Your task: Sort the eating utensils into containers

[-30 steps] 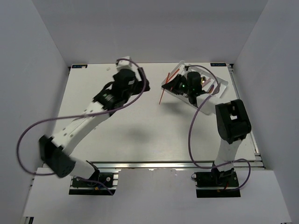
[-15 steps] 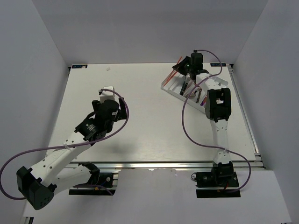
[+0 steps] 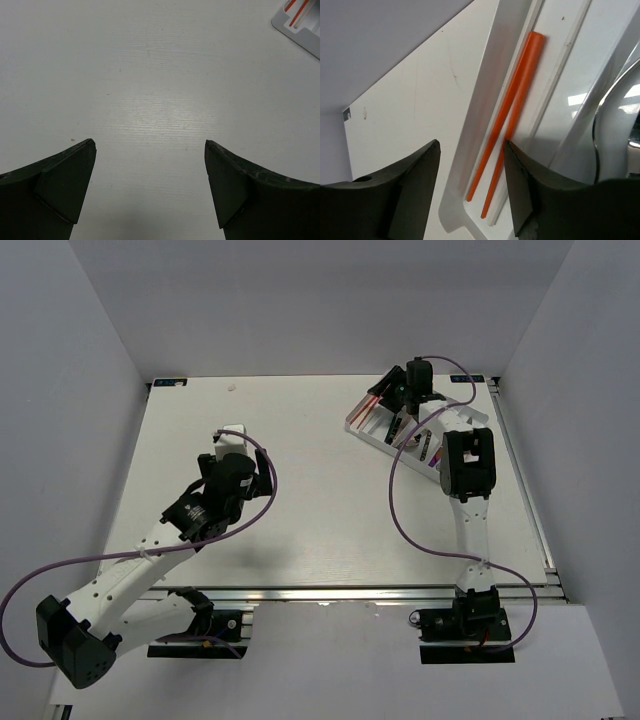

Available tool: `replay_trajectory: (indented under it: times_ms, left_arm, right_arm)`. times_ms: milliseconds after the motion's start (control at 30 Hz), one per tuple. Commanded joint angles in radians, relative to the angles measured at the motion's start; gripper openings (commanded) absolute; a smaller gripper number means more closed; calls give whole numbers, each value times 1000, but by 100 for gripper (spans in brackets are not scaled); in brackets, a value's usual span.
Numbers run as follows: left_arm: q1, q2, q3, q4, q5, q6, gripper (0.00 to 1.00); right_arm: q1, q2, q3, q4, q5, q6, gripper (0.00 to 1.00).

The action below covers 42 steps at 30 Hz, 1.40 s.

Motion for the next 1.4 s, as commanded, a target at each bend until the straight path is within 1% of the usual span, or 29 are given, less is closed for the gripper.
replay_trajectory:
  times_ms: [0,67,133,200,233,267,300,333,367,400,433,467,500,533,567,633,667,733,767,800,833,867,900,933,967,1000,1067,1200,1367]
  left_arm:
    - [0,-19,29,-1,-20,3,98]
    - [0,-13,43,-20,-52,-14,98]
    - [0,13,60,-52,-135,-39,98]
    - [27,46,112,-92,-182,-62,98]
    - [50,82,135,-96,-172,-72,98]
    - [72,101,180,-97,-160,-76,98]
    - [123,118,208,-101,-144,-82,98]
    - [151,148,236,-103,-109,-89,98]
    - [177,161,297,-106,-91,-96,98]
    - [231,170,323,-94,-71,-96,98]
    - [257,188,348,-86,-27,-86,98]
    - [280,199,369,-83,-14,-80,98]
    - [314,208,415,-89,-15,-76,98]
    - [325,216,431,-90,-23,-57,98]
    - [336,221,440,-89,-35,-51,98]
    - [372,207,433,-72,-20,-30,98]
    - [379,182,423,-61,-11,-25,98]
    - [385,150,384,-38,-18,-2,98]
    - [385,135,370,-35,-41,1,98]
    - [386,106,361,-44,-54,4,98]
    - [386,89,341,-50,-63,6,98]
    - [386,51,324,-49,-80,6,98]
    - [386,26,261,-34,-80,1,98]
    - [386,-2,220,-14,-77,0,98]
    - [386,-28,175,42,-61,-2,98]
    - [386,-69,137,58,-20,1,98]
    - [386,-91,63,65,0,0,98]
    - [386,-95,44,20,-43,1,98]
    - [386,-114,29,37,-32,6,98]
  right_arm:
    - [-12,-110,-19,19,29,-16,60]
    - [-16,-150,-15,3,33,-34,64]
    - [-15,-199,-27,-46,52,-98,65]
    - [-10,-314,-67,-90,75,-175,74]
    - [-4,-367,-143,-104,115,-259,77]
    - [-4,-483,-194,-110,129,-301,86]
    - [-3,-544,-253,-107,141,-341,89]
    - [-3,-608,-368,-107,167,-417,89]
    - [-3,-733,-421,-118,184,-453,89]
    - [-3,-791,-470,-156,227,-485,89]
    - [-3,-849,-545,-187,281,-540,89]
    - [-3,-953,-577,-225,311,-556,89]
    - [-4,-1002,-616,-285,348,-562,89]
    - [-3,-1054,-655,-306,405,-560,89]
    - [-3,-1146,-718,-335,431,-551,89]
    - [-3,-1234,-787,-386,470,-556,89]
    - [-3,-1321,-856,-391,477,-576,89]
    - [-3,-1406,-913,-411,485,-593,89]
    - [-3,-1490,-939,-415,476,-599,89]
    - [-3,-1532,-985,-419,453,-618,89]
    - [-3,-1613,-1008,-414,392,-623,89]
    - [-3,-1650,-1036,-405,357,-629,89]
    - [-3,-1717,-1088,-376,265,-642,89]
    - [-4,-1743,-1113,-367,223,-642,89]
    - [-3,-1767,-1131,-365,195,-643,89]
    - [-3,-1783,-1154,-371,140,-643,89]
    - [-3,-1816,-1162,-405,137,-642,89]
    - [-3,-1848,-1170,-428,158,-645,89]
    - [-1,-1839,-1176,-422,164,-643,89]
